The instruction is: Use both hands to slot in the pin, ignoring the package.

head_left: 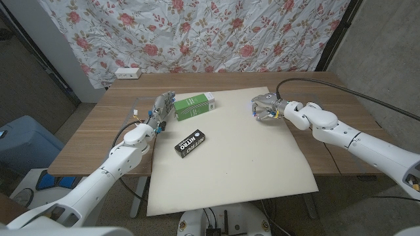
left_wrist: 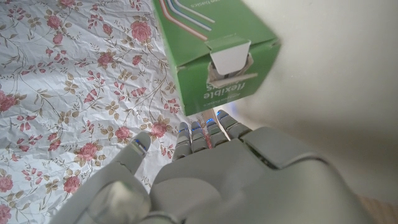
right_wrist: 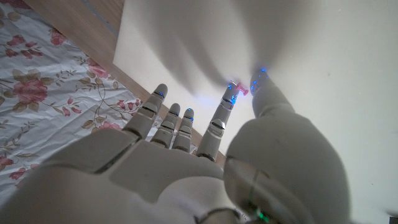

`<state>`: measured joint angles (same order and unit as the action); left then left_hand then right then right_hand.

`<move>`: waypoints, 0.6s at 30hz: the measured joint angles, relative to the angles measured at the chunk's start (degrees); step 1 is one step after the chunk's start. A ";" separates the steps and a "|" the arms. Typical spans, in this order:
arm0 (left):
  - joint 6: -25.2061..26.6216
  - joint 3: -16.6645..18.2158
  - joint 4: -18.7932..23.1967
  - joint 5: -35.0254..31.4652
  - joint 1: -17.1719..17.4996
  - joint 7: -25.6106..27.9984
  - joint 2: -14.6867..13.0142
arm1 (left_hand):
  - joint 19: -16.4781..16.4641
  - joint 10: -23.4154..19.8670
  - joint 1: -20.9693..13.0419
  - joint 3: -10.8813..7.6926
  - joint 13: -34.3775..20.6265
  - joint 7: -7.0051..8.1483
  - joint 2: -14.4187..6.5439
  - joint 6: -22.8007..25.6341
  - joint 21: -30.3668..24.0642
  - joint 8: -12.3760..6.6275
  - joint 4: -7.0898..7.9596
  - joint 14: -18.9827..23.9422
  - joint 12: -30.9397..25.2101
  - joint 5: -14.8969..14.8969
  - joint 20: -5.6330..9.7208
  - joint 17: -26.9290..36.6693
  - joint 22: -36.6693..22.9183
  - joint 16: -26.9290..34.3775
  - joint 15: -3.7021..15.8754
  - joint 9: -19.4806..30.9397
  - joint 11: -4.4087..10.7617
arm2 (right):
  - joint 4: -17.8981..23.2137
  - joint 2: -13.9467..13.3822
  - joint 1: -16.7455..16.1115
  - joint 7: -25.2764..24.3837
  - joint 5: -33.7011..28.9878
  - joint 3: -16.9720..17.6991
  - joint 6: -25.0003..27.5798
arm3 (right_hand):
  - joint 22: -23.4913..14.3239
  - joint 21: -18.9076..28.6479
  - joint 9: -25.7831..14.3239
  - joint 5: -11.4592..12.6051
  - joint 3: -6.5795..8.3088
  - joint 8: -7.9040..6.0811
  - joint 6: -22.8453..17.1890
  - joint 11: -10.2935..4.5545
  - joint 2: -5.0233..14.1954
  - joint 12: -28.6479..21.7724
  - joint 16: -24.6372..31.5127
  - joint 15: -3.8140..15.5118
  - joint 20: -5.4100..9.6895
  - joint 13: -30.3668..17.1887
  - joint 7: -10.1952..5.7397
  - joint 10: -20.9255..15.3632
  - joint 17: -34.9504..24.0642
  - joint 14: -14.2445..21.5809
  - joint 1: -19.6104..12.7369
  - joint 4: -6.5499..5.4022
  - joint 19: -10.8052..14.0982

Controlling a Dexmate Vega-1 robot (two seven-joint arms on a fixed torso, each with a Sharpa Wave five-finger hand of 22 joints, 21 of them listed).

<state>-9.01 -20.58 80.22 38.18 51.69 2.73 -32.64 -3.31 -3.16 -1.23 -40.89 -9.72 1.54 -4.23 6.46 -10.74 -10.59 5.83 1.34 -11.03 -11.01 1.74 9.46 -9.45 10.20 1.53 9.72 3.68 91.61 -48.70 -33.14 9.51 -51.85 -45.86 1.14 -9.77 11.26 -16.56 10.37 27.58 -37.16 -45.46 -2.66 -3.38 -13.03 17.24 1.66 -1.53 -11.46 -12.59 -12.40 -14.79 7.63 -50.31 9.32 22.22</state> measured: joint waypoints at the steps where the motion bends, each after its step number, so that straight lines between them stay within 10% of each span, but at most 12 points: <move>1: 0.00 -0.02 0.00 0.00 0.00 0.00 0.02 | 0.00 0.00 0.00 0.00 0.00 0.00 0.00 0.00 0.00 0.00 0.00 0.00 0.00 0.00 0.00 0.00 0.00 0.00 0.00 0.00 0.00 | -0.13 0.03 0.01 -0.17 -0.02 -0.03 0.00 | 0.00 0.00 -0.18 0.00 0.00 -0.17 -0.01 -0.18 0.00 0.00 0.00 0.08 0.00 0.00 0.01 -0.18 0.00 0.08 0.00 0.00 0.00; 18: -0.21 -0.16 -0.15 0.04 0.02 -0.17 0.37 | 0.00 0.00 0.00 0.00 0.00 0.00 0.00 0.00 0.00 0.00 0.00 0.00 0.23 -0.01 0.00 0.00 0.00 0.00 0.00 0.00 0.00 | -1.97 0.42 1.39 -1.37 -0.47 -0.85 -0.92 | 0.01 0.00 -0.68 -0.18 -0.45 -1.89 -3.27 -1.34 2.29 0.00 0.00 0.39 0.71 -0.15 -0.02 -1.33 -0.52 0.38 -0.14 -0.49 0.71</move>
<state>-9.22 -20.74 80.08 38.22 51.71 2.56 -32.27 -3.31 -3.16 -1.23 -40.89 -9.72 1.54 -4.24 6.46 -10.74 -10.59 5.82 1.34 -10.80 -11.02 1.74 9.45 -9.45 10.20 1.54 9.72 3.68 89.64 -48.28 -31.74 8.14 -52.32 -46.71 0.23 -9.76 11.26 -17.25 10.19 27.13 -39.05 -48.73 -4.00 -1.09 -13.03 17.24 2.05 -0.82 -11.61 -12.61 -13.73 -15.31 8.01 -50.44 8.83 22.93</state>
